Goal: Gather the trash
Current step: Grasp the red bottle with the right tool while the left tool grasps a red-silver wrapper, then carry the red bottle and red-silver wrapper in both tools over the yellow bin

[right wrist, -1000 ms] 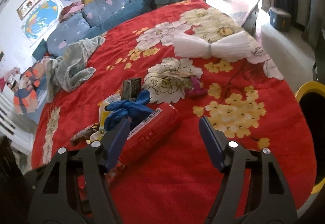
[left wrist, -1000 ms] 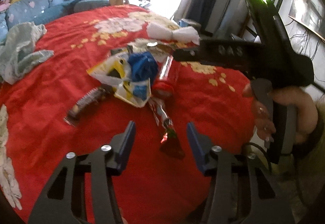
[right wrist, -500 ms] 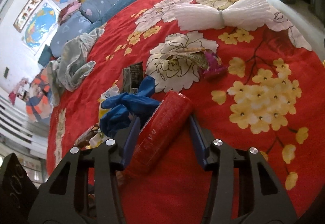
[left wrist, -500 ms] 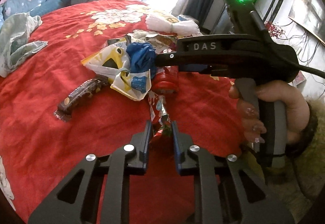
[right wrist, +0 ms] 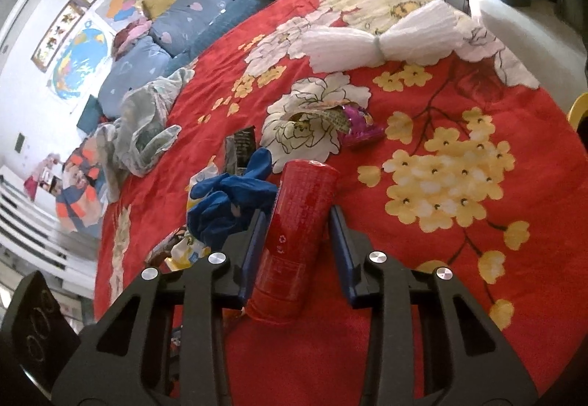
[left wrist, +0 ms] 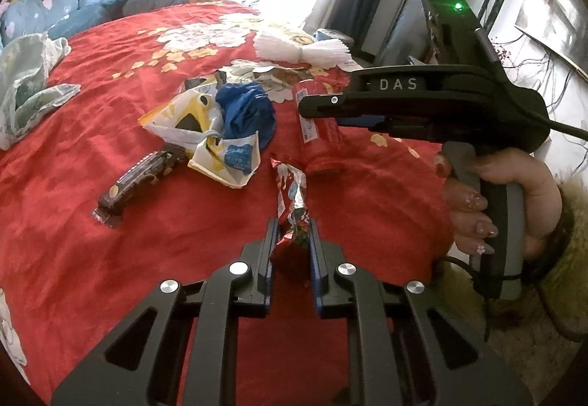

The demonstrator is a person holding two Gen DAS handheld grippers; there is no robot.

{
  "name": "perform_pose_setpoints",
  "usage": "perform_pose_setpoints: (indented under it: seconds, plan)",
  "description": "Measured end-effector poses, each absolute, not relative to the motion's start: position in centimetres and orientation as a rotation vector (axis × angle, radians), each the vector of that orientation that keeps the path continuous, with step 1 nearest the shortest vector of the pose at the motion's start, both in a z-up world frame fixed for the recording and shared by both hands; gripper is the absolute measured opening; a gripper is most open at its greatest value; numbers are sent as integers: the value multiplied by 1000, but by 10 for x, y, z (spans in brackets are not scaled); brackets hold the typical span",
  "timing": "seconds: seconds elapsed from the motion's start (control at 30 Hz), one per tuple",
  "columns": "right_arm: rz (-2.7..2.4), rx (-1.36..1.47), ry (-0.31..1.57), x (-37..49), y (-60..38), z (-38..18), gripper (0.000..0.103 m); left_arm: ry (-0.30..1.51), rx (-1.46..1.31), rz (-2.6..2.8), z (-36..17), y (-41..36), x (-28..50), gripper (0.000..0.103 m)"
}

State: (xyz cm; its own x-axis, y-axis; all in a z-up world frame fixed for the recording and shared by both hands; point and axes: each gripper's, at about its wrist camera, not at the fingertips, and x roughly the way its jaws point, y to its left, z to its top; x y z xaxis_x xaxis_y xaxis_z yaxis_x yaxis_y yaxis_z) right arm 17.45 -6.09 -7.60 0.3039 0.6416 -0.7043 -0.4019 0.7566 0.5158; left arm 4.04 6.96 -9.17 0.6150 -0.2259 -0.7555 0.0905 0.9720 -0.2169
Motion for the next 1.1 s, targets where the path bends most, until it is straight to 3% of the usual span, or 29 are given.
perform_pose_setpoints:
  seconds: [1.1]
  plan:
    - [630, 185, 824, 161, -117, -19, 26, 749, -130, -162, -36, 48, 47, 14]
